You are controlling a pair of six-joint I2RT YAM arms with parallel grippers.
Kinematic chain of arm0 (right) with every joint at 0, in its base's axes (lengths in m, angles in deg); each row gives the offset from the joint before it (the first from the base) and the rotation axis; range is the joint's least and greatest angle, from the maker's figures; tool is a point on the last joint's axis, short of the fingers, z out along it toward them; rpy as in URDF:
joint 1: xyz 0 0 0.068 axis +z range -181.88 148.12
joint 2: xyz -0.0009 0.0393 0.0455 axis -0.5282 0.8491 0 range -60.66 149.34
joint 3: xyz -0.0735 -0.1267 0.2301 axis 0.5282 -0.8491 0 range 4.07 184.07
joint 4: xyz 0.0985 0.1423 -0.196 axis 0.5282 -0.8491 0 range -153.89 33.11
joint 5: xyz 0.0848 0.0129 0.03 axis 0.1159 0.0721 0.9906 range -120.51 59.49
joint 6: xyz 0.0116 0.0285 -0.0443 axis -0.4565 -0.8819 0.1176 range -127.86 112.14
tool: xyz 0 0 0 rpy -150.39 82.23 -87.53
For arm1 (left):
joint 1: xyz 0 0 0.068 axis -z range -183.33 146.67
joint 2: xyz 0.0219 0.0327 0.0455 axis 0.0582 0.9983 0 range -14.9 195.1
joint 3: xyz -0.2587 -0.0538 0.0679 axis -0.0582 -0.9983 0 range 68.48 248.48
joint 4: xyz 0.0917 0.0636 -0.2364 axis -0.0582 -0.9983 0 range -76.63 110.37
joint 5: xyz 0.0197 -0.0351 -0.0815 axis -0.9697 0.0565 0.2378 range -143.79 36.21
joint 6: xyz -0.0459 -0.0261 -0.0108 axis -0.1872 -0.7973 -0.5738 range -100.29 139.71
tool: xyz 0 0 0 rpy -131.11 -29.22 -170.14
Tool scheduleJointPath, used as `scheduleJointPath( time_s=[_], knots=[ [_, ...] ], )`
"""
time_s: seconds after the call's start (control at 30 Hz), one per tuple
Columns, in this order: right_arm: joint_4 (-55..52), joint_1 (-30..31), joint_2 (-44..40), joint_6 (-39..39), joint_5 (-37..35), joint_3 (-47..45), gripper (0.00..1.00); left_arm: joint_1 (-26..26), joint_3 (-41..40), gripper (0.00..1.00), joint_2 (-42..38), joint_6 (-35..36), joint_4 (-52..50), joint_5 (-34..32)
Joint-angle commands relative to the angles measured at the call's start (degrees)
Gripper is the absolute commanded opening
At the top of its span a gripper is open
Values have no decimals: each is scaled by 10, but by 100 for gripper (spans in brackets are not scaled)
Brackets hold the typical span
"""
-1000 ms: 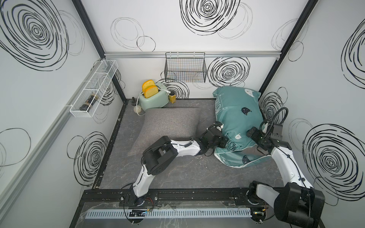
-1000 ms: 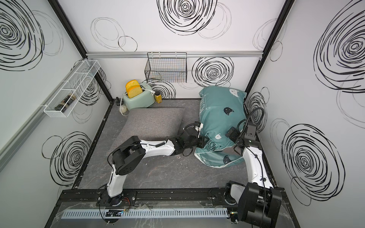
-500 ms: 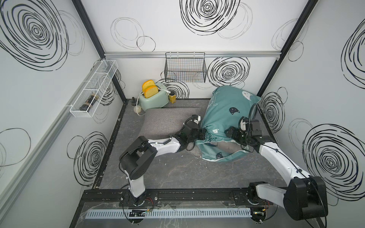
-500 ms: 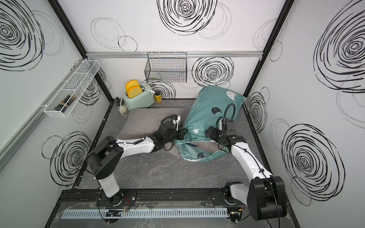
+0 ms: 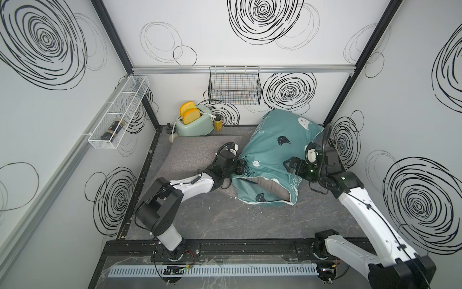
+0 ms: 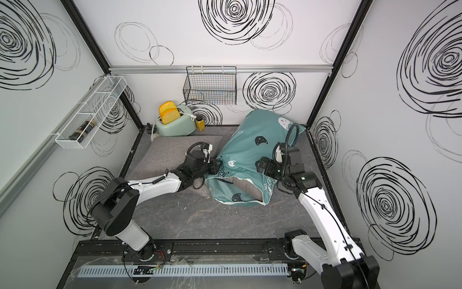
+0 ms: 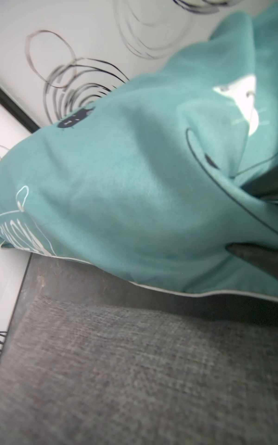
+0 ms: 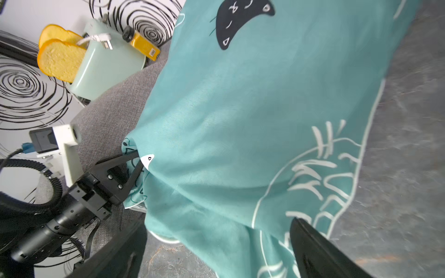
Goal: Zip up pillowcases
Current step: Adjust the pillowcase at the center of the board.
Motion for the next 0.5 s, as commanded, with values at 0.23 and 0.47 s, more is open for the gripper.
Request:
scheduleJointPath(
  time_s=[0.23,0.47],
  knots=[
    [-114,-142,-95,14,110,-115,94,31,-4,71,-173,65,-74,-67],
    [-93,-198,-140,-22,173,-193,70,148,22,77,-195,94,-89,-66]
  ],
)
